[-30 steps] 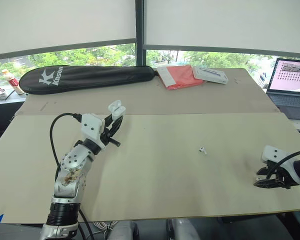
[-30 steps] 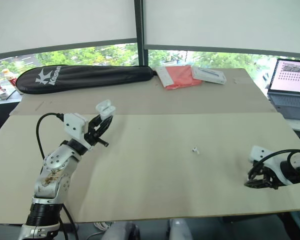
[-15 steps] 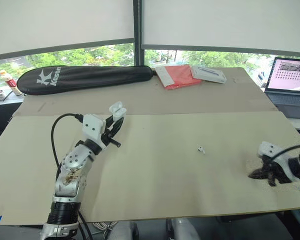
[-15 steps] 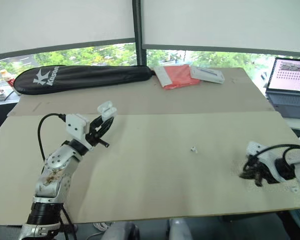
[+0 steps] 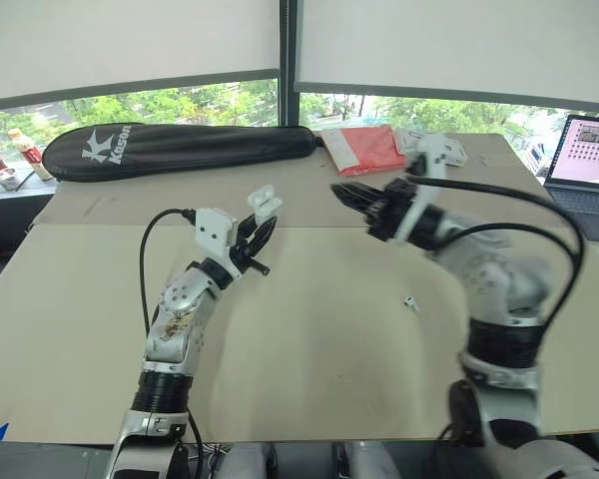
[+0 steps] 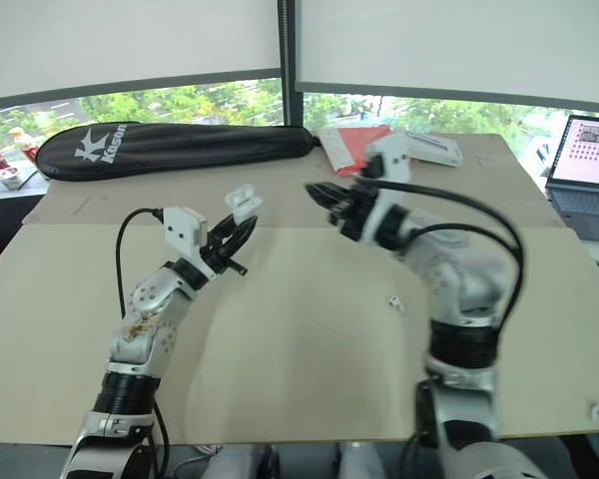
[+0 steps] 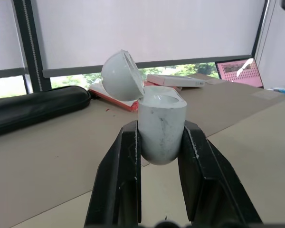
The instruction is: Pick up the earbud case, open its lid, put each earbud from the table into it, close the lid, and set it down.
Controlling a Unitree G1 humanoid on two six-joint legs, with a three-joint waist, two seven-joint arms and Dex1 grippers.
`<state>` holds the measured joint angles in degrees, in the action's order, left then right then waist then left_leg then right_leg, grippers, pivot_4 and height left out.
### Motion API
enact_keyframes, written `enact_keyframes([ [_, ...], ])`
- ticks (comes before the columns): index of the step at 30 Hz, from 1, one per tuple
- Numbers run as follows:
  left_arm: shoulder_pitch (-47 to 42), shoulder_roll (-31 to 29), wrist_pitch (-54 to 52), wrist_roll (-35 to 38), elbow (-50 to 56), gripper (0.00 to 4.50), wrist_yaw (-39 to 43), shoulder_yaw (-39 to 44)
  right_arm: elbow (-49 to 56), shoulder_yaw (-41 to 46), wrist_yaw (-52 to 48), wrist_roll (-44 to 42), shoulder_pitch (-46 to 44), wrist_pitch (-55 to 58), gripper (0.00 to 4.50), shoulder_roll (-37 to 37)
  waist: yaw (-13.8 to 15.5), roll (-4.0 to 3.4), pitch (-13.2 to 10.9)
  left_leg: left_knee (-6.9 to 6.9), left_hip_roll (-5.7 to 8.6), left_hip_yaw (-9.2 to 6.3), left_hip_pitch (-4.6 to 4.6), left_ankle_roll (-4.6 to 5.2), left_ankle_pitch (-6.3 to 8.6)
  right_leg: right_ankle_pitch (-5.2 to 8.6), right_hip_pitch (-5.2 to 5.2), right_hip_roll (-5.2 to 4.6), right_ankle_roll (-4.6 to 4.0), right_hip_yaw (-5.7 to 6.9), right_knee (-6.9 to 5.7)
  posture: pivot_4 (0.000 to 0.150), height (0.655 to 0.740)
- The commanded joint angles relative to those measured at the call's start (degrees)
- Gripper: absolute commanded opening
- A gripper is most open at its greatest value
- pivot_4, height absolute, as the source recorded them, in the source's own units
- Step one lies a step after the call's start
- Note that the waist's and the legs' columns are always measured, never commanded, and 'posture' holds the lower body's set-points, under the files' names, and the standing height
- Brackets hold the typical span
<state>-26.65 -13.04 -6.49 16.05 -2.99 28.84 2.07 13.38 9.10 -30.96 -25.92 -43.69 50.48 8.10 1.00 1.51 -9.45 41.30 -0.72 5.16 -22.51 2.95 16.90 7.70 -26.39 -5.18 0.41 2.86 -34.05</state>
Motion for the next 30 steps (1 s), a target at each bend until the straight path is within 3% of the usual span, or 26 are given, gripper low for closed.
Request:
enact_keyframes([
  [1,-2.72,0.74,0.94,0.6,-0.94,0.56,0.83,-0.26,1.64,-1.13,6.62,1.31,-0.38,-7.87,0.07,-5.12,-0.22,0.0,0.0,0.02,0.02,0.02,-0.01,0.04,0.02,0.01,0.01,-0.01,0.02,0.0,0.03,0.15,0.74],
  [6,-3.71,0.99,1.13,0.46,-1.65,0.56,1.55,-0.32,0.87,-2.24,8.97,0.63,-0.06,-9.78,0.07,-6.6,-0.46,0.0,0.0,0.04,0.12,0.04,-0.04,0.22,0.13,0.11,0.03,-0.09,0.18,-0.02,0.09,0.15,0.74],
  [14,-1.49,-0.1,1.2,0.28,-0.25,0.56,2.44,-0.02,3.14,4.41,7.28,-8.6,0.38,-2.76,0.07,2.53,-0.81,0.0,0.0,-0.03,0.04,0.03,0.08,0.23,0.13,0.11,0.06,-0.03,0.18,-0.03,0.01,0.15,0.74],
  [18,1.04,-1.12,1.34,-0.61,2.35,0.56,3.02,-1.01,3.17,6.67,-1.95,-11.66,3.11,3.68,0.07,20.2,-0.62,0.0,0.0,-0.05,0.02,0.0,0.09,0.61,0.35,0.11,0.08,-0.05,0.17,-0.02,0.02,0.15,0.74],
  [23,5.29,-1.37,0.73,-0.45,6.58,0.56,2.5,-1.78,-2.44,5.17,-18.74,-8.18,13.33,0.12,0.07,44.24,-0.34,0.0,-0.01,-0.08,0.05,0.05,0.1,0.85,0.5,0.16,0.16,-0.1,0.23,-0.06,0.21,0.15,0.74],
  [30,10.09,-0.31,-0.78,-0.39,11.55,0.56,0.86,-3.45,-11.39,3.87,-35.37,-1.26,26.48,-11.74,0.07,61.37,-0.68,0.01,-0.01,-0.11,0.0,0.31,0.3,0.9,0.53,0.23,0.2,-0.07,0.34,-0.39,0.5,0.15,0.74],
])
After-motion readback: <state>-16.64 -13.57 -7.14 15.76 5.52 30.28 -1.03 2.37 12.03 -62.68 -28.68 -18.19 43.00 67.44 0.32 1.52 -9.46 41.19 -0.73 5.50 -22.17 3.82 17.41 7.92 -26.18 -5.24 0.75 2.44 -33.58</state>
